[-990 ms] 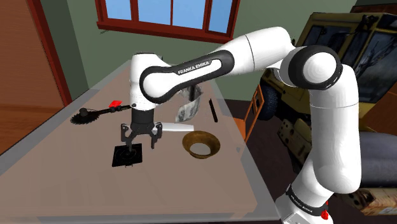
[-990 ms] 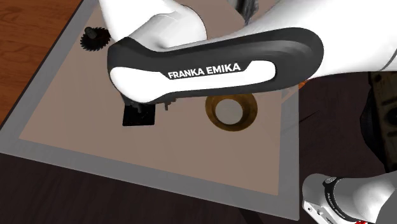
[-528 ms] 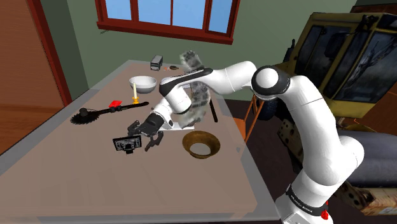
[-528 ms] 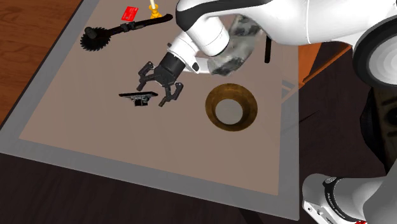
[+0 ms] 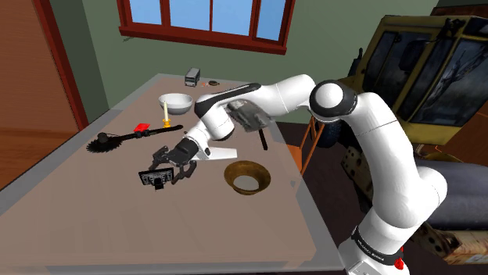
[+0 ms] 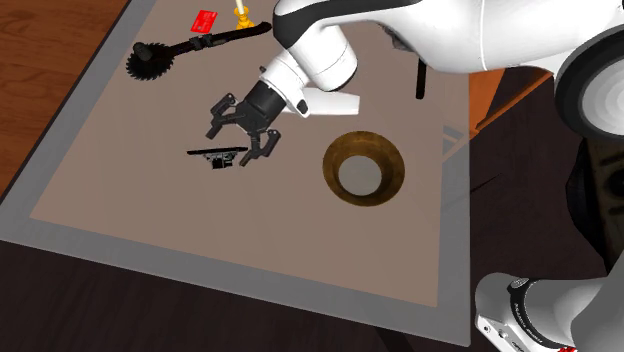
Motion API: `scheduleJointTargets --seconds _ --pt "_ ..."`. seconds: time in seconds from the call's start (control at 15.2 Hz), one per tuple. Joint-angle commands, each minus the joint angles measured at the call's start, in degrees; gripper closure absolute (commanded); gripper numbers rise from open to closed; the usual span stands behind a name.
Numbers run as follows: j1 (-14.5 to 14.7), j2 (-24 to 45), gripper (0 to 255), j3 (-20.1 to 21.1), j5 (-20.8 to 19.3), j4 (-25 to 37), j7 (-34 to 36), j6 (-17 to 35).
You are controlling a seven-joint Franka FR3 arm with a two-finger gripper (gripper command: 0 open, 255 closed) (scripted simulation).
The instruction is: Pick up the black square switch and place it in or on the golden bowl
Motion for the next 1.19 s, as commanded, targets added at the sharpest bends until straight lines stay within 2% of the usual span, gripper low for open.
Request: scheduleJointTargets --seconds 0.0,0.33,0.4,0.66,0.86,0.92,0.99,1.12 --pt "1.34 3.13 0 0.04 0.25 -1.07 -0.51 -0.22" --pt "1.76 2.87 0 -0.56 0.76 -1.02 -0.71 -0.5" --pt "1.64 2.83 255 -0.64 0.52 -0.33 -0.17 -1.13" --pt "2.08 3.61 255 -0.73 0.5 -0.14 -0.67 -0.64" --pt "4.83 6.1 255 -0.78 0.38 2.09 -0.43 1.38" --pt "6.01 8.66 255 -1.55 -0.67 5.35 0.1 0.83" --pt "2.2 2.61 255 -1.19 1.29 -0.97 -0.91 -0.8" --pt "1.94 1.49 255 -0.92 1.57 -1.36 -0.3 -1.09"
